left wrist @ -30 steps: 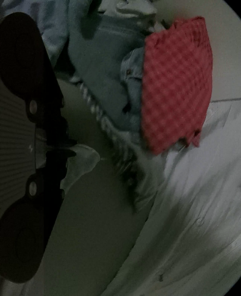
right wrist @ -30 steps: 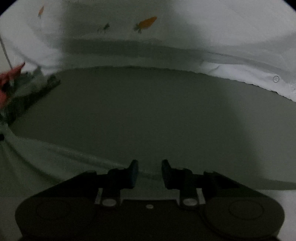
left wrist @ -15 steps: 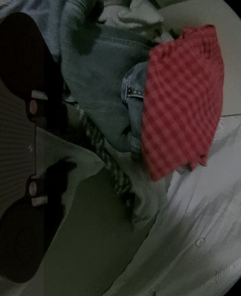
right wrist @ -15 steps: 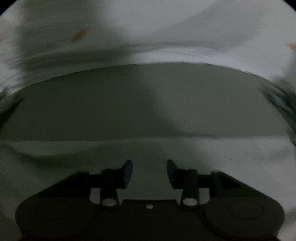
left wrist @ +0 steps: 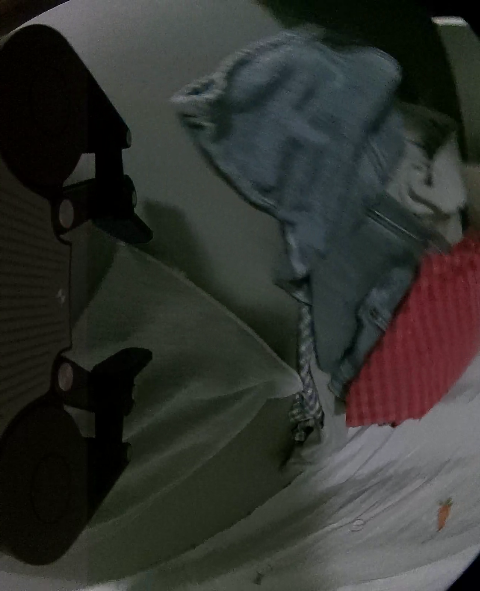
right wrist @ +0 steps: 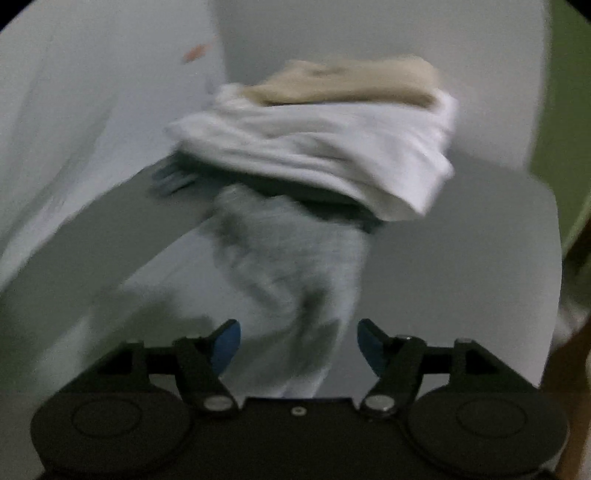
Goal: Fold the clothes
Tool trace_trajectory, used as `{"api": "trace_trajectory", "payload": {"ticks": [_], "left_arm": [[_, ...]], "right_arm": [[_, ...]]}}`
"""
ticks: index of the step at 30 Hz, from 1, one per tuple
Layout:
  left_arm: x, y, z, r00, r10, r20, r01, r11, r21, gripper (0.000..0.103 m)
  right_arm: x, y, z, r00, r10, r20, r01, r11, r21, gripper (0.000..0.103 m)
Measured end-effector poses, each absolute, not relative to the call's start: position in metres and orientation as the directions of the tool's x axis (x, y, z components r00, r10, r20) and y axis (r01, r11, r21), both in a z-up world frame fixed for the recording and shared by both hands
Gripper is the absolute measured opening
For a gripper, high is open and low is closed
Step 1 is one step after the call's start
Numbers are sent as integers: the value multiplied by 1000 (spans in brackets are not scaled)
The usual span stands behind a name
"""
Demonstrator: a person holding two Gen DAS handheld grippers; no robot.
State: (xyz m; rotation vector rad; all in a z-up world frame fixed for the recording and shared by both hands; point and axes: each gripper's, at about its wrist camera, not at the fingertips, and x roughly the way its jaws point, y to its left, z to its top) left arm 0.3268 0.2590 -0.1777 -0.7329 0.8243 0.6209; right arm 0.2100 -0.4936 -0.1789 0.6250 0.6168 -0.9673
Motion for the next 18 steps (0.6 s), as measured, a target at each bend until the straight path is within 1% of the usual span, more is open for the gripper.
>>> {"api": "trace_trajectory", "payload": {"ticks": [4,5,6,8,9,12,13,15,16,17,18], "left_arm": [[315,249,-178,550,176,-816,-727,581,-365,66],[312,247,-178,556,167,-814,-727,573,-379,66],[310,245,-178,562,159,-812,-727,564,-392,67],[307,244,-180,572,147,-807,-730,541,-418,69],[308,243,-181,574,146,-806,-733,529,-427,69],[307,242,-184,582,155,-799,-743,502,-444,72],[308,243,-185,588,162,-793,-744,492,-452,73],[310,243,-187,605,185,-774,-744,478,-467,73],[312,243,-188,613,201,-764,-744,471,-474,72],[314,243,-189,617,218,-756,-747,465,-476,70],[316,244,-189,618,232,-751,-750,460,-475,58]], "right_arm": [[210,-528,-199,460,-505,-730,886,319,337,73],[212,-531,-199,477,-500,-723,878,318,359,71],[214,-533,-199,493,-495,-715,869,319,378,45],[222,-535,-198,502,-456,-735,862,328,386,19],[222,-537,-194,518,-454,-725,852,347,391,13],[215,-551,-180,552,-489,-676,832,385,400,11],[212,-558,-179,557,-489,-672,830,367,421,11],[213,-564,-183,548,-476,-688,836,340,430,11],[218,-562,-185,534,-477,-698,843,355,403,11],[223,-559,-187,520,-479,-707,850,375,371,11],[228,-555,-188,502,-489,-713,856,395,333,11]]}}
